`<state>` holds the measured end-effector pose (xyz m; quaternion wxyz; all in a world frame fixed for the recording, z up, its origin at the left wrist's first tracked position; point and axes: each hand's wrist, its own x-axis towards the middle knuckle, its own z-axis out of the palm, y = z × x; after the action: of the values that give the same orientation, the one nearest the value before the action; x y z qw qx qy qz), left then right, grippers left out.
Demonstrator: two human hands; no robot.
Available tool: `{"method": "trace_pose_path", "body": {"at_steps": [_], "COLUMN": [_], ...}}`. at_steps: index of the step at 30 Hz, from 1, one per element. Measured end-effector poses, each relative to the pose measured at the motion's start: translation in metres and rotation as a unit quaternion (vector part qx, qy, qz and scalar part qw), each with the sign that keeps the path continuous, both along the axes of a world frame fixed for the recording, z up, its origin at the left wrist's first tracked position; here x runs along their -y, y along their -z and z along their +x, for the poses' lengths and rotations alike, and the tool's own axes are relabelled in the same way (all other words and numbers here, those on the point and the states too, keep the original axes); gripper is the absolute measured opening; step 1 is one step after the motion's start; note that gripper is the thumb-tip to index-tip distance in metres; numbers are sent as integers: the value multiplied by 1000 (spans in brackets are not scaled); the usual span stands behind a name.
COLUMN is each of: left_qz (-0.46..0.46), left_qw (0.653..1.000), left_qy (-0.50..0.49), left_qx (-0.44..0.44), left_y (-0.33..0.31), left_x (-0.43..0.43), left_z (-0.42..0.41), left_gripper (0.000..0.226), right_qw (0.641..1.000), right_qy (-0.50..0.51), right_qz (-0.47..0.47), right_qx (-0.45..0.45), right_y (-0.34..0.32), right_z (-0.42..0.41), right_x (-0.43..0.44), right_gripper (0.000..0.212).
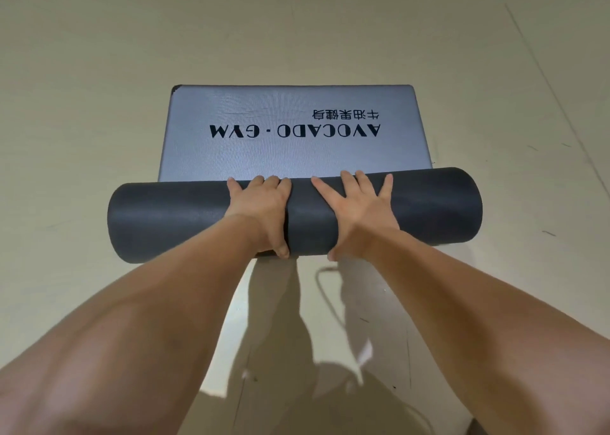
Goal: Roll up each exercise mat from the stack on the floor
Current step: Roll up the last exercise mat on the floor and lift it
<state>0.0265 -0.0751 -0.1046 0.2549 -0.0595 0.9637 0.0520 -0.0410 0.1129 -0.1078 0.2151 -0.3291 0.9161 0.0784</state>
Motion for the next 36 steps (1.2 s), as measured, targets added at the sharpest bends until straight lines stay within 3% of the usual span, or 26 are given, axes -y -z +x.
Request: {"method": "trace_pose_path", "body": {"at_steps": [7,14,17,21,25,28,33,36], "left_qz": [12,72,80,130,167,165,19,-62], "left_qw": [999,987,982,966,956,967,994,993], "left_qy": [3,48,79,71,53,26,99,84], "left_qx": [47,138,152,212,233,190,38,-60], "left_y": [-15,-34,-37,-38,-38,-36,-42,-52], "left_x": [-6,-27,-34,-45,-52,-50,-46,-49], "left_z": [5,37,41,35,37,47,61,69], "left_gripper": [89,77,74,68,64,71,108,100], "right_qw": [999,994,999,992,990,992,992,990], "right_qy": [3,12,7,57,122,116,126,141], "right_qz": [6,7,-14,-90,-58,-13,16,-4], "right_qx": [38,108,44,-68,-44,-37,-15,14], "right_y": [-12,-23,-21,-7,1,3,-1,-1], "right_z": [7,57,93,138,138,133,108,80], "right_x": [-2,-35,-57,-72,-74,-71,-59,-51], "right_gripper": [125,127,128,96,93,98,90,89]}}
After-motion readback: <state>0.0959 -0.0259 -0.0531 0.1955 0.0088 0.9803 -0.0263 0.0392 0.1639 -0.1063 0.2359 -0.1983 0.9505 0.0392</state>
